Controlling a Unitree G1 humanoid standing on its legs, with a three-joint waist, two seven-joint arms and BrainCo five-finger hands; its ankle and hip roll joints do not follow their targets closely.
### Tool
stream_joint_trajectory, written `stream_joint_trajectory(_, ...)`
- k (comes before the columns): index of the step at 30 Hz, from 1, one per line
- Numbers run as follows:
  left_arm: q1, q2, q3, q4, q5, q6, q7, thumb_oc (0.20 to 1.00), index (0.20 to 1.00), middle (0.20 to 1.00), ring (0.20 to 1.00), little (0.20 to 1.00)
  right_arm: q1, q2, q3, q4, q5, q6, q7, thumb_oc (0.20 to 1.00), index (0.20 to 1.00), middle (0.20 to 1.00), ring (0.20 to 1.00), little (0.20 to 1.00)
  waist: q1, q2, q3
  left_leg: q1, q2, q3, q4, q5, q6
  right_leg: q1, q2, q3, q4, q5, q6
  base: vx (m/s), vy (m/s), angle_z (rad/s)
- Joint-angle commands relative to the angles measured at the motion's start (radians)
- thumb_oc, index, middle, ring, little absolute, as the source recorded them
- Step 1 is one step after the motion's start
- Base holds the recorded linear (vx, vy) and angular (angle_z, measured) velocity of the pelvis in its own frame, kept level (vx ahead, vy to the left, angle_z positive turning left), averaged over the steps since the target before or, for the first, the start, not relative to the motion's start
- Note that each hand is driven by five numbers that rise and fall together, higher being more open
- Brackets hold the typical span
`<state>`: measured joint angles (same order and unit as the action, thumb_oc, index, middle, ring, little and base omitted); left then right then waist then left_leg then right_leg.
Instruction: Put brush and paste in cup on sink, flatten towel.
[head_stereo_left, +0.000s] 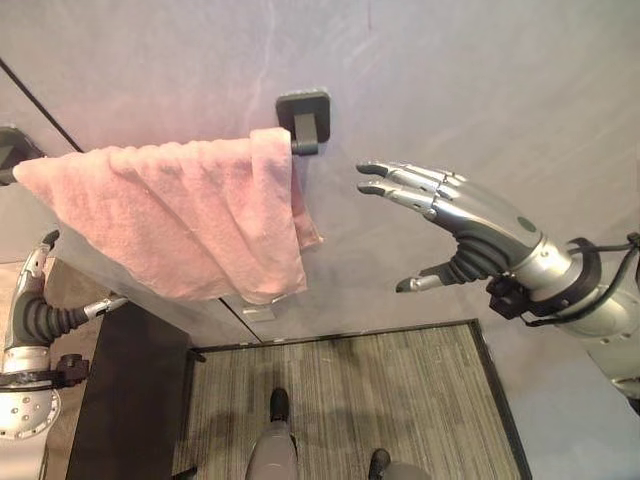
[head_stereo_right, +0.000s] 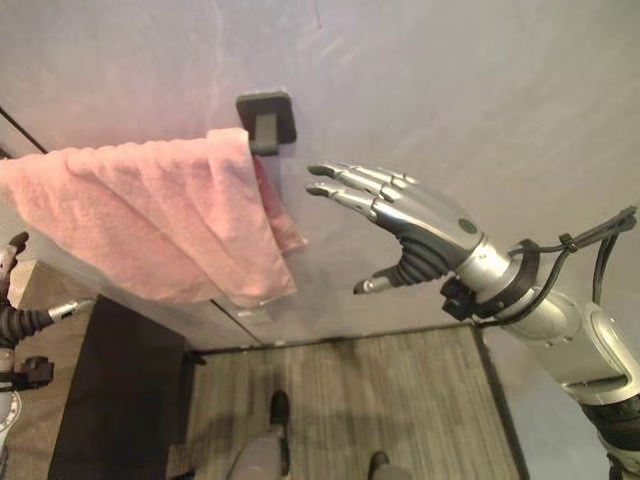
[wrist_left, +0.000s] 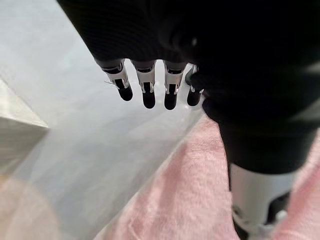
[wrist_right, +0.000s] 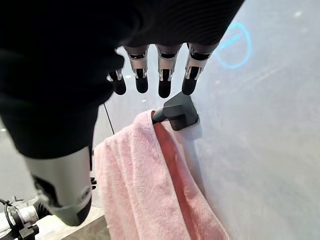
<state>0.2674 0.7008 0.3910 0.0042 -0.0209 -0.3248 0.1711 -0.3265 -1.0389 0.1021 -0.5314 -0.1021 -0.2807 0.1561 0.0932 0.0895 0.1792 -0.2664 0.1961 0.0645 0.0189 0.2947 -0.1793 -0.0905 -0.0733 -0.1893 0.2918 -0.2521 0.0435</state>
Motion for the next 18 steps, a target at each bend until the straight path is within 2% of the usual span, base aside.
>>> stream_joint_trajectory(1,-0.057,0.053,0.009,-0.061,0.01,-0.034,0.005,1.0,1.0,1.0,1.0,1.0,0.005,0.032,-0.045,-0.001,0.051,-0.018,-0.037,1.0,1.0,1.0,1.0,1.0,-0.04,-0.083,-0.022,0.04,0.005,0.029,0.079,-0.102,0.04,0.072,-0.019,0.0,-0.21,0.151,0.018,-0.08,0.065,0.23)
stream_joint_trajectory(2,-0.063,0.047,0.002,-0.047,0.005,-0.038,0.006,1.0,1.0,1.0,1.0,1.0,0.029,0.042,-0.058,0.001,0.059,-0.017,-0.036,1.0,1.0,1.0,1.0,1.0,-0.057,-0.082,-0.044,0.094,0.008,0.021,0.087,-0.141,0.045,0.064,-0.025,-0.003,-0.207,0.155,0.019,-0.02,0.094,0.26)
stream_joint_trajectory(4,-0.08,0.057,-0.012,-0.045,0.009,-0.039,0.003,1.0,1.0,1.0,1.0,1.0,0.065,0.043,-0.093,0.003,0.049,-0.017,-0.043,1.0,1.0,1.0,1.0,1.0,-0.082,-0.066,-0.073,0.155,0.023,0.05,0.046,-0.159,0.04,0.064,-0.031,-0.024,-0.2,0.153,0.026,0.02,0.151,0.31)
stream_joint_trajectory(7,-0.076,0.076,-0.024,-0.057,0.03,-0.039,-0.003,1.0,1.0,1.0,1.0,1.0,0.143,0.063,-0.155,-0.003,0.031,-0.018,-0.054,1.0,1.0,1.0,1.0,1.0,-0.097,-0.048,-0.102,0.19,0.028,0.085,-0.017,-0.153,0.033,0.088,-0.045,-0.052,-0.183,0.148,0.041,0.09,0.185,0.52)
stream_joint_trajectory(9,-0.062,0.083,-0.019,-0.081,0.033,-0.045,-0.006,1.0,1.0,1.0,1.0,1.0,0.171,0.08,-0.173,0.0,0.022,-0.019,-0.057,1.0,1.0,1.0,1.0,1.0,-0.097,-0.052,-0.112,0.202,-0.002,0.072,0.004,-0.203,0.05,0.111,-0.085,-0.048,-0.184,0.164,0.059,0.09,0.232,0.27)
stream_joint_trajectory(12,-0.058,0.087,-0.015,-0.085,0.035,-0.044,-0.007,1.0,1.0,1.0,1.0,1.0,0.18,0.087,-0.177,0.0,0.017,-0.016,-0.057,1.0,1.0,1.0,1.0,1.0,-0.096,-0.059,-0.116,0.202,-0.016,0.075,0.022,-0.225,0.056,0.124,-0.102,-0.046,-0.193,0.172,0.07,0.05,0.149,0.09)
stream_joint_trajectory(16,-0.041,0.1,0.012,-0.119,0.044,-0.047,0.003,1.0,1.0,1.0,1.0,1.0,0.176,0.107,-0.173,0.015,-0.013,-0.01,-0.071,1.0,1.0,1.0,1.0,1.0,-0.089,-0.067,-0.135,0.215,-0.063,0.082,0.035,-0.277,0.08,0.137,-0.158,-0.036,-0.215,0.214,0.106,0.06,0.224,0.03)
stream_joint_trajectory(18,-0.03,0.115,0.038,-0.147,0.059,-0.053,0.017,1.0,1.0,1.0,1.0,1.0,0.158,0.134,-0.171,0.034,-0.065,-0.006,-0.11,1.0,1.0,1.0,1.0,1.0,-0.082,-0.074,-0.145,0.21,-0.097,0.091,0.048,-0.309,0.102,0.132,-0.195,-0.024,-0.224,0.241,0.128,0.04,0.252,-0.05)
